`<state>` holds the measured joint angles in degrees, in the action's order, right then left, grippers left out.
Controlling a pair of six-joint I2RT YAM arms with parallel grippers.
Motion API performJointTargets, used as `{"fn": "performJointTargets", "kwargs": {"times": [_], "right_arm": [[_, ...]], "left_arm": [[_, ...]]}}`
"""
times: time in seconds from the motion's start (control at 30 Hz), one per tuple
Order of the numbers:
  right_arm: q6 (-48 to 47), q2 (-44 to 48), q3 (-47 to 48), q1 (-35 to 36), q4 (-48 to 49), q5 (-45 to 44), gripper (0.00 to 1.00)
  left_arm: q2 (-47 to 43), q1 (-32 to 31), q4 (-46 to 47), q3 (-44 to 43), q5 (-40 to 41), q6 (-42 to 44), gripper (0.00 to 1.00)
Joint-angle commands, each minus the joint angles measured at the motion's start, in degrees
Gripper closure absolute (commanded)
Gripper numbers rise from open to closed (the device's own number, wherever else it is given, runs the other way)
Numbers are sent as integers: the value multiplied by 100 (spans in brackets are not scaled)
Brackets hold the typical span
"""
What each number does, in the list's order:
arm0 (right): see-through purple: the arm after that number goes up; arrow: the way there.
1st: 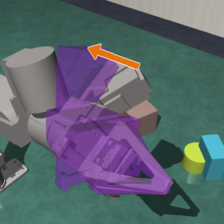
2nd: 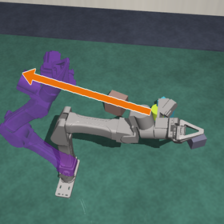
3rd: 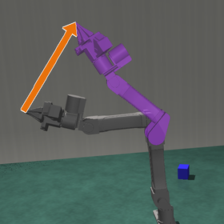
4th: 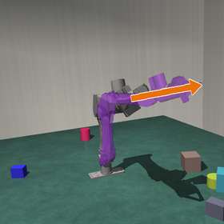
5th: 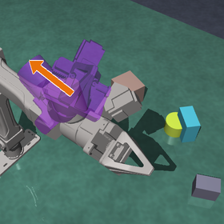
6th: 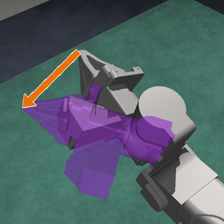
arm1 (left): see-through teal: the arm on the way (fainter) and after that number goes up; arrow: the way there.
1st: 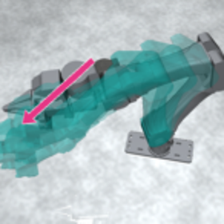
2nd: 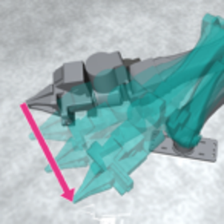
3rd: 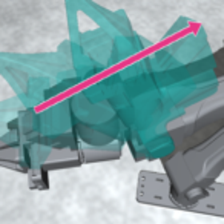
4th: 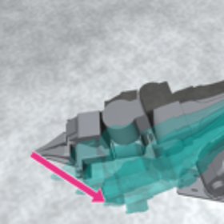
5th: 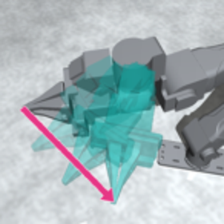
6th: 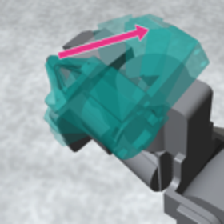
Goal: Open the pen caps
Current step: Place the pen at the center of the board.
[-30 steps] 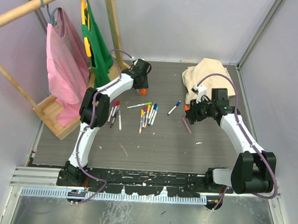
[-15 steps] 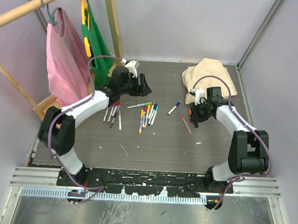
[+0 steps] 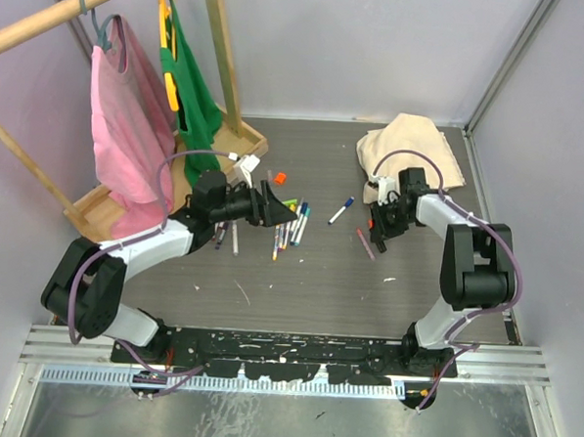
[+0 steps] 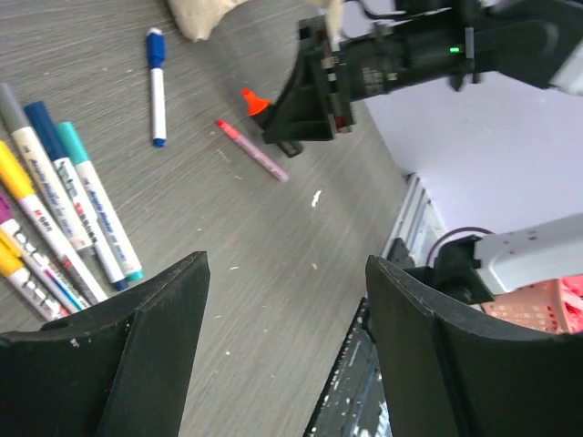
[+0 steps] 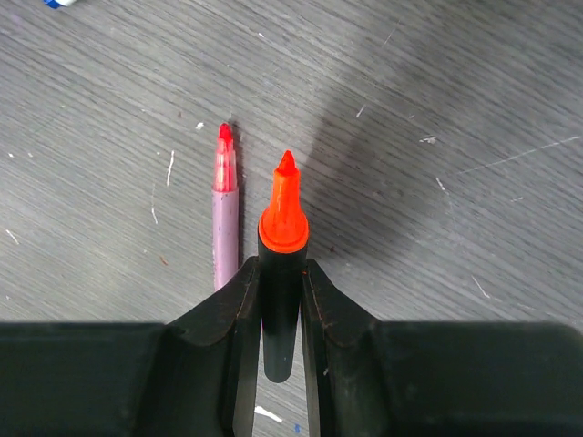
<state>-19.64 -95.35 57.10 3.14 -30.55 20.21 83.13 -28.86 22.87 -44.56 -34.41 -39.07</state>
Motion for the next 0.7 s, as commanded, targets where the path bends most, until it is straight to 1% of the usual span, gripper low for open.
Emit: {"fn": "performJointTargets", "kwargs": {"times": [0.0,0.1,0.17,0.27,0.33,0.5,0.67], "right_arm": [[16,-212,305,-26,-59,48,86],[-2,-310,307,-24,-69,56,83],[-21,-353,317,-24,-106,104,78],[-22,-372,328,-24,-123,19,67],[-20,-350,321,-24,-118,5,62],[-31,-220,313,-48,-111,10,57],[-35,-108,311,-81,-113,-7,53]], "left_arm": [[-371,23,1285,294,-411,-594,29],[-372,12,1489,465,-515,-809,29],[-393,6,1533,571,-501,-845,29],[-449,-5,1535,676,-476,-888,29],[-484,-18,1474,713,-471,-878,29],[-632,-86,1352,851,-297,-787,29],[-820,-335,1283,896,5,-680,29]]}}
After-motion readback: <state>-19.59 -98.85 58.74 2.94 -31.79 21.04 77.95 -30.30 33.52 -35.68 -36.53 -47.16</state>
